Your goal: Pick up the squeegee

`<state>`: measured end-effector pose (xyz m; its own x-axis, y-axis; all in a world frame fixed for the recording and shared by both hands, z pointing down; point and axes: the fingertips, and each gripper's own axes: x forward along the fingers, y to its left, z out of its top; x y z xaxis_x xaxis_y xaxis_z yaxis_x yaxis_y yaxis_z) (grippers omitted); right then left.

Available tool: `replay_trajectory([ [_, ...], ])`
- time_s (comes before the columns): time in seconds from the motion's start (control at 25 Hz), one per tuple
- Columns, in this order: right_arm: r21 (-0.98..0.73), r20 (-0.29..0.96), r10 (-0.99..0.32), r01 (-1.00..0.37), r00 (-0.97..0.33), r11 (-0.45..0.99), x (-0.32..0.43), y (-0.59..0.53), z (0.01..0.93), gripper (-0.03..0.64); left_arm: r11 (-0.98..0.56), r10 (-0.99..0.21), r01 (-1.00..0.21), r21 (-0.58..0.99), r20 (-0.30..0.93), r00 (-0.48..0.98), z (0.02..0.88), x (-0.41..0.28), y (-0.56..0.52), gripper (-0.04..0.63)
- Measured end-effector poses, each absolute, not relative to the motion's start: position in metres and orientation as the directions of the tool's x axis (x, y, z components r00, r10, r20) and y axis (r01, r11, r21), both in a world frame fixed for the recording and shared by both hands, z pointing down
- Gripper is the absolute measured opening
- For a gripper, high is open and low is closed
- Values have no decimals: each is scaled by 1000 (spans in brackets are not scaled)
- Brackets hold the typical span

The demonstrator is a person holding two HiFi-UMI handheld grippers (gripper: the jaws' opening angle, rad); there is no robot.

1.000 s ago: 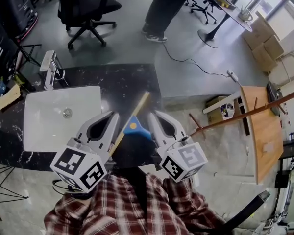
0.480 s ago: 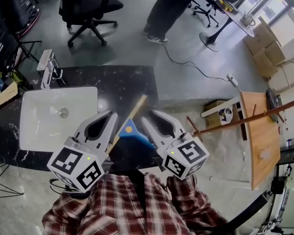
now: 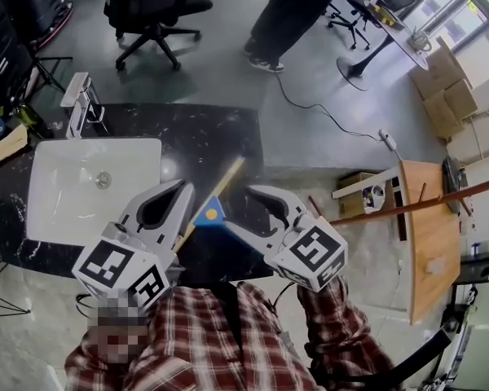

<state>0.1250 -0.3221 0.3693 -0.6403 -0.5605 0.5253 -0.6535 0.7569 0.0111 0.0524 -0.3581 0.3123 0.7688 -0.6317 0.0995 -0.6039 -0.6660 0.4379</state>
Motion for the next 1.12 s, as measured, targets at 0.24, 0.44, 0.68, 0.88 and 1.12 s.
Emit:
replay_trajectory([
  [0.24, -33, 721, -354, -540, -595, 841, 127, -304, 429, 250, -651, -639, -603, 460, 96, 763, 317, 48, -358, 11],
  [0.44, -142, 832, -196, -540, -520, 830, 133, -292, 480, 250, -641, -640, -599, 479, 97, 762, 324, 43, -354, 11],
  [0.68, -169, 908, -86, -547, -409, 820, 140, -291, 519, 250, -630, -635, -587, 508, 97, 766, 334, 39, -347, 9],
  [0.88, -131, 943, -71, -557, -326, 820, 141, -294, 537, 249, -617, -637, -588, 523, 106, 764, 343, 34, -345, 11],
  [1.12, -116, 964, -45, -569, -261, 814, 137, -299, 555, 249, -601, -645, -595, 534, 115, 755, 350, 28, -345, 11],
])
